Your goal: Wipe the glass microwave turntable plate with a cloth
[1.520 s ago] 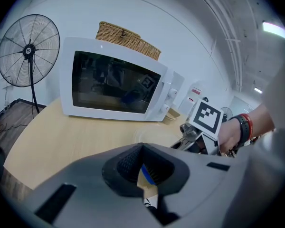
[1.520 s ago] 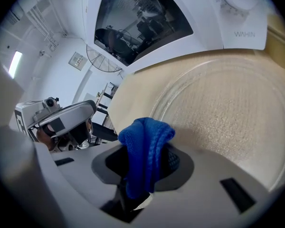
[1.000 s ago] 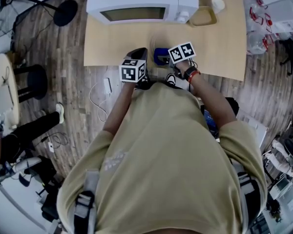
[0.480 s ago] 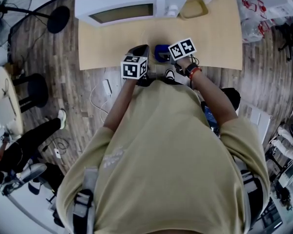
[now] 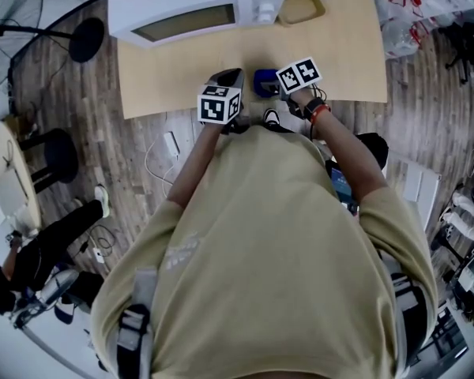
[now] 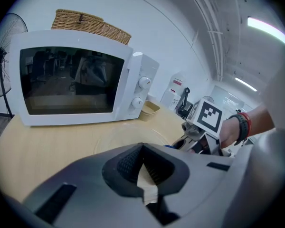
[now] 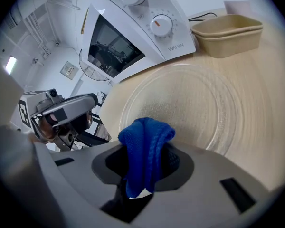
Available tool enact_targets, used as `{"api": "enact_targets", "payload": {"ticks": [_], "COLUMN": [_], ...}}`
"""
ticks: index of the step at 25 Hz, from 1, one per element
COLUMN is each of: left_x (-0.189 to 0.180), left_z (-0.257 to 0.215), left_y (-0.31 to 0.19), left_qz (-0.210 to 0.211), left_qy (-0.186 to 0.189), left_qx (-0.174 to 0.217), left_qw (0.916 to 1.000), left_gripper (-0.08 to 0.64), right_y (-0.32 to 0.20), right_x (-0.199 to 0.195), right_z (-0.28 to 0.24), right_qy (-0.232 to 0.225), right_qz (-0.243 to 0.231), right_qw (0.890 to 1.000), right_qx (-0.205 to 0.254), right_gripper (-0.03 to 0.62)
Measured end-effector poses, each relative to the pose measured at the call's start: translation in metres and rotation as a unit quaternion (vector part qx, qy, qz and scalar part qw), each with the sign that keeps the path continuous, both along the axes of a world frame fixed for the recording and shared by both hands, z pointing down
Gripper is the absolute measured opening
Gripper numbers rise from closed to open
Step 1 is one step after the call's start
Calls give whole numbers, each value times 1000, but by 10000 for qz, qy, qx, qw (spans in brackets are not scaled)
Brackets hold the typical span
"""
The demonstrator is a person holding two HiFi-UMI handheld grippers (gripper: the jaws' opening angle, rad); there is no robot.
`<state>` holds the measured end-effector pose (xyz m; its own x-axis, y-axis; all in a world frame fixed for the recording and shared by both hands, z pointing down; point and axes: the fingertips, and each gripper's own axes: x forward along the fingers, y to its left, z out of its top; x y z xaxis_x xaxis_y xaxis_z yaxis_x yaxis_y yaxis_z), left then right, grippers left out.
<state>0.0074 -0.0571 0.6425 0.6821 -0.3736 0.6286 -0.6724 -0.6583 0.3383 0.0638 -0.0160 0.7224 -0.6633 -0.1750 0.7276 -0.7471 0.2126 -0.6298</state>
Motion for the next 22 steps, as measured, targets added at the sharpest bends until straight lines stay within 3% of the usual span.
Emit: {"api": "enact_targets", "payload": {"ticks": [8, 22], "left_x": [15, 13], "left_z": [-2, 1], "left_y": [5, 7], "left_qz": [212, 144], "left_qy": [6, -1], "left_qx": [19, -27], "left_qw": [9998, 9999], "left_gripper": [17, 17], "right_y": [7, 22], "right_x": [25, 77], "right_z": [-2, -4], "right_qy": [95, 389], "right_qz": [277, 882], "right_qw": [9996, 9953], "right_qx": [44, 30], "right_gripper": [132, 133]}}
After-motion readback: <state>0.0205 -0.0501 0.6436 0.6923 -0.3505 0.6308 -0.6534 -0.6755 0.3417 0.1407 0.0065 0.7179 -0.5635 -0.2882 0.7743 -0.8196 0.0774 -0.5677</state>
